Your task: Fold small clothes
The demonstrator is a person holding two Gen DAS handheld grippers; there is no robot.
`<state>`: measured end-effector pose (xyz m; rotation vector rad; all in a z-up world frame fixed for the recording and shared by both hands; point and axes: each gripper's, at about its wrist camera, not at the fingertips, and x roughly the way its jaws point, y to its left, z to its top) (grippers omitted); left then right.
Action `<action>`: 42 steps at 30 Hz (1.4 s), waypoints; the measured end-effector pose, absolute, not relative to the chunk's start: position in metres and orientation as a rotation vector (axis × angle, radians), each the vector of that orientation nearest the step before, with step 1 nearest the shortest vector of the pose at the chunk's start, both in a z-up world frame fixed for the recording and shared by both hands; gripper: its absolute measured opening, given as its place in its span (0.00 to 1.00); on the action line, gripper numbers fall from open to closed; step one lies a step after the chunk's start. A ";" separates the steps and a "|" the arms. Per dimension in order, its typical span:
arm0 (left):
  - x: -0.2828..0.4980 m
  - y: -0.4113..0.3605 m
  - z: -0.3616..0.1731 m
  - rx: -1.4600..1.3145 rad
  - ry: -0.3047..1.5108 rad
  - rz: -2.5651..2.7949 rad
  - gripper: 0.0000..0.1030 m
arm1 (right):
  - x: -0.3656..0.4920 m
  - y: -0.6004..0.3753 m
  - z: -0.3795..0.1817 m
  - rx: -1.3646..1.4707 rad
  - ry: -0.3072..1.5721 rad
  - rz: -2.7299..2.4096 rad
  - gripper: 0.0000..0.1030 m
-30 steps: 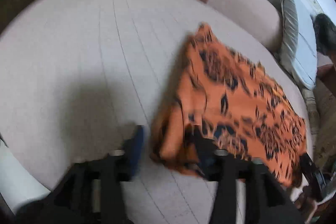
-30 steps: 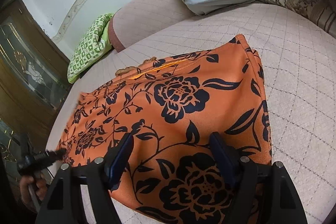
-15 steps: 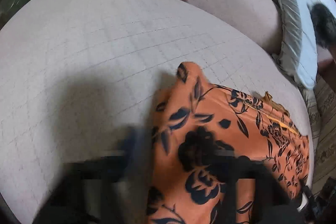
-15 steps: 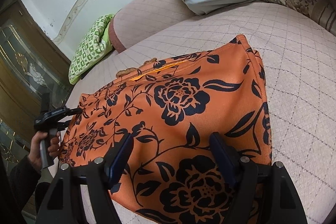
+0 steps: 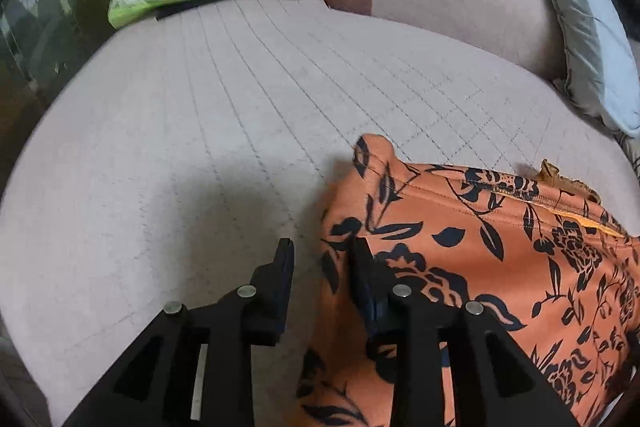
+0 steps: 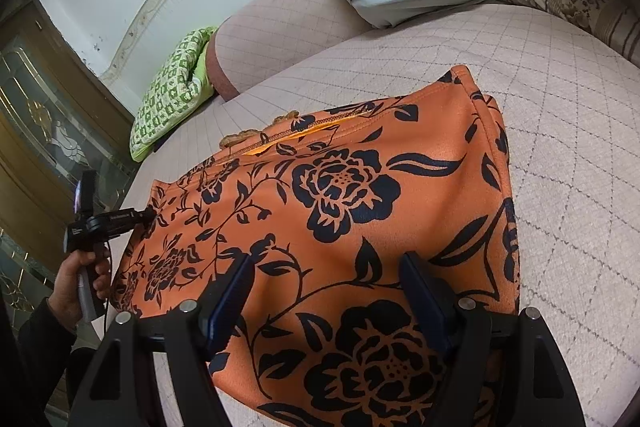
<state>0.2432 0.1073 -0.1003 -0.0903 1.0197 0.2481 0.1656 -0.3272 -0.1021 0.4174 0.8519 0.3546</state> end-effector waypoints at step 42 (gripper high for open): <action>0.157 0.026 -0.118 0.042 0.960 0.078 0.59 | 0.317 -0.387 -0.092 0.652 1.001 0.130 0.56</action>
